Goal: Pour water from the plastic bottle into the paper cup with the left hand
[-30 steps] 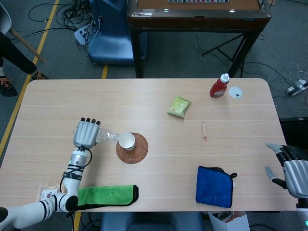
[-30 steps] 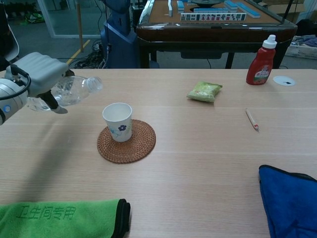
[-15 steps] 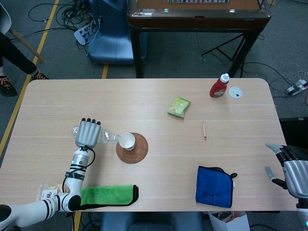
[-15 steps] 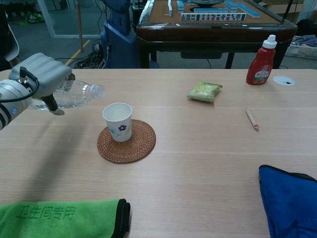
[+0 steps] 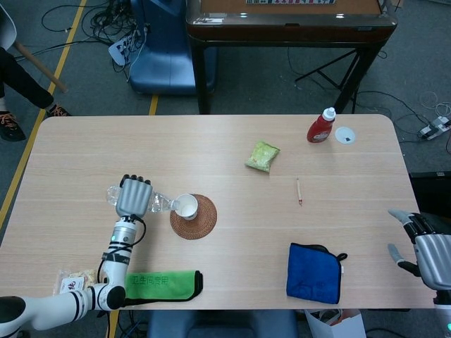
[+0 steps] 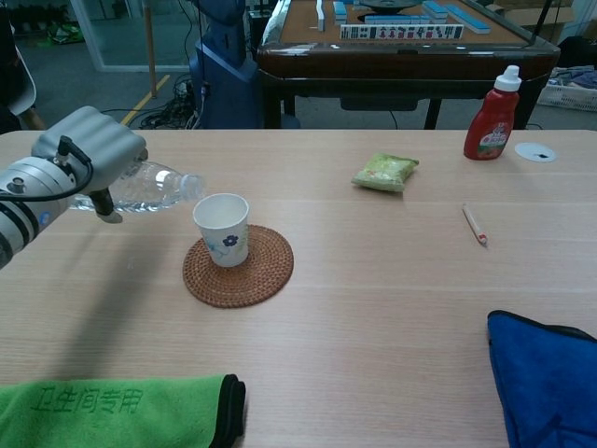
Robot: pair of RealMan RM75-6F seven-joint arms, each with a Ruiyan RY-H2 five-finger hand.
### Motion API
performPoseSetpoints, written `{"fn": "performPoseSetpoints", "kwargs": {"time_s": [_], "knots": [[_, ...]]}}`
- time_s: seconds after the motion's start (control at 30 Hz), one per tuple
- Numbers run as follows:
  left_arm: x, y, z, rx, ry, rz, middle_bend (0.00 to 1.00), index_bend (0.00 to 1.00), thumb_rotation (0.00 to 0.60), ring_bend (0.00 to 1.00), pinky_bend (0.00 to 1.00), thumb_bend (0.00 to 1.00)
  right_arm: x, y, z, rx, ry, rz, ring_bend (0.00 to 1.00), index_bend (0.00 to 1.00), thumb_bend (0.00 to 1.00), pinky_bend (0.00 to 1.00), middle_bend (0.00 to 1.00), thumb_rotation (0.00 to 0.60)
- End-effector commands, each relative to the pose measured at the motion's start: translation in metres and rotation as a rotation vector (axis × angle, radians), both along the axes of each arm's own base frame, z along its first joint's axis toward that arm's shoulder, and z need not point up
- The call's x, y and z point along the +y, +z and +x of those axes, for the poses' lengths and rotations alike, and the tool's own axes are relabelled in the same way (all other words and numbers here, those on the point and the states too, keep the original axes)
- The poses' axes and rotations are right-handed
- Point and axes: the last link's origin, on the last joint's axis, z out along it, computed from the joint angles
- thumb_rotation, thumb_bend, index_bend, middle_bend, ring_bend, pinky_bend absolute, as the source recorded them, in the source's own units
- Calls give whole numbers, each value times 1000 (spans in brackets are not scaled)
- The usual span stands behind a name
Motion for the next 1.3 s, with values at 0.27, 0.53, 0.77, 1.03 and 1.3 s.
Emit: {"fn": "performPoseSetpoints", "kwargs": {"time_s": [0.27,0.53,0.77,1.03,1.3], "knots": [[1,-8,12,32,29,12,832,721,600,448,482,20,0,0,0,0,0,2,209,214,348,467,257,600],[3,-9,19,71,35,36,835,722,600,465,499,20,2,2,0,-7,4,-5,209,214,348,466,258,600],[2,-9,21,114,30,54,835,722,600,470,501,20,2,4,0,-13,5,-9,209,214,348,467,258,600],[2,-9,22,151,12,57,835,722,600,471,511,20,3,4,1,-12,8,-9,209,214,349,467,258,600],[2,-9,23,159,8,59,835,722,600,472,523,20,3,4,0,-13,7,-8,209,214,348,467,258,600]]}}
